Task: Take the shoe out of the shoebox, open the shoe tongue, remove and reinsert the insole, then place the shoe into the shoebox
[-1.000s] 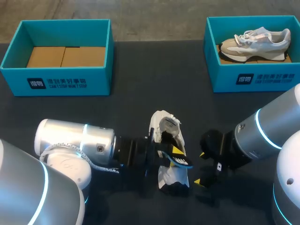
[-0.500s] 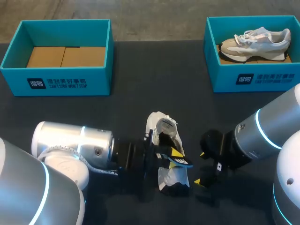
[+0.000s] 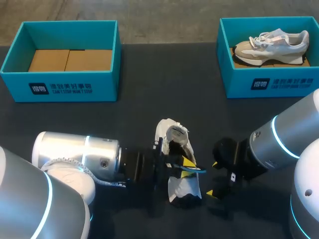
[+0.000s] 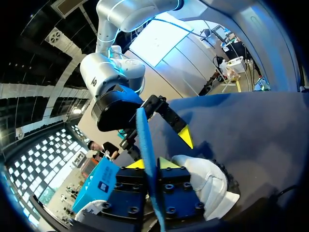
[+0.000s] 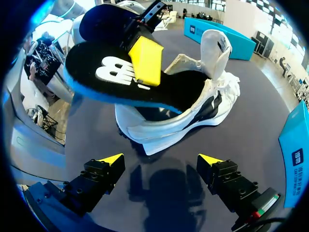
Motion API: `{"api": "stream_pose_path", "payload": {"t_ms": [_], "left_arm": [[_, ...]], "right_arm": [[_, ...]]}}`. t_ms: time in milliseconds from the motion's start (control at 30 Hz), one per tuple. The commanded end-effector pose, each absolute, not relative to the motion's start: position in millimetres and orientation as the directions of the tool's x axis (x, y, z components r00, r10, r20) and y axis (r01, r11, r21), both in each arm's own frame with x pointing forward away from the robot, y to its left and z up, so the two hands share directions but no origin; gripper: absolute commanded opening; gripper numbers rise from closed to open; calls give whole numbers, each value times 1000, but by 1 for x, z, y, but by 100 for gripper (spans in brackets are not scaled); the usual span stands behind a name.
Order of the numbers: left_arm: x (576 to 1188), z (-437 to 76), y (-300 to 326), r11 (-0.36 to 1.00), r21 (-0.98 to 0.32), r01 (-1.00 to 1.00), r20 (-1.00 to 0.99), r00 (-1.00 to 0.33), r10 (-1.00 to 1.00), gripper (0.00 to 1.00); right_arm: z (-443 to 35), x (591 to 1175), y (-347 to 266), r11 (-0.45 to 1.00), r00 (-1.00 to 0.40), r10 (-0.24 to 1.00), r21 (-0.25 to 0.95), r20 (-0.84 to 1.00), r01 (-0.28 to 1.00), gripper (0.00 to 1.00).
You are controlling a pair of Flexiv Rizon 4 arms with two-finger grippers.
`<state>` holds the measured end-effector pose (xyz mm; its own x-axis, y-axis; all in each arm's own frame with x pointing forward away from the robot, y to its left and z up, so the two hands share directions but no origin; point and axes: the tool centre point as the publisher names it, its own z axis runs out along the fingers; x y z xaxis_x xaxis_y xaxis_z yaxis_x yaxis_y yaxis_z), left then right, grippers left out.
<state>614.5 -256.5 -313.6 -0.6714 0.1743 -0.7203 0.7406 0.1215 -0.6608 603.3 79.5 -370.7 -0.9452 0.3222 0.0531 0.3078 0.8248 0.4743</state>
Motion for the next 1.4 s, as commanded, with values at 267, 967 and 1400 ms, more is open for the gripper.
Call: {"api": "stream_pose_path", "payload": {"t_ms": [267,967,1400], "left_arm": [[616,-325,-257,163,-622,766,-747,-643,168,0],[646,-348,-252,270,-618,739,-721,-669,181,0],[624,-331,-251,193,-636,747,-725,-664,183,20]], "right_arm": [[-370,601,80,824,-944,325,475,51,309,100],[-370,601,80,824,-944,325,475,51,309,100],[-370,601,80,824,-944,325,475,51,309,100]]}}
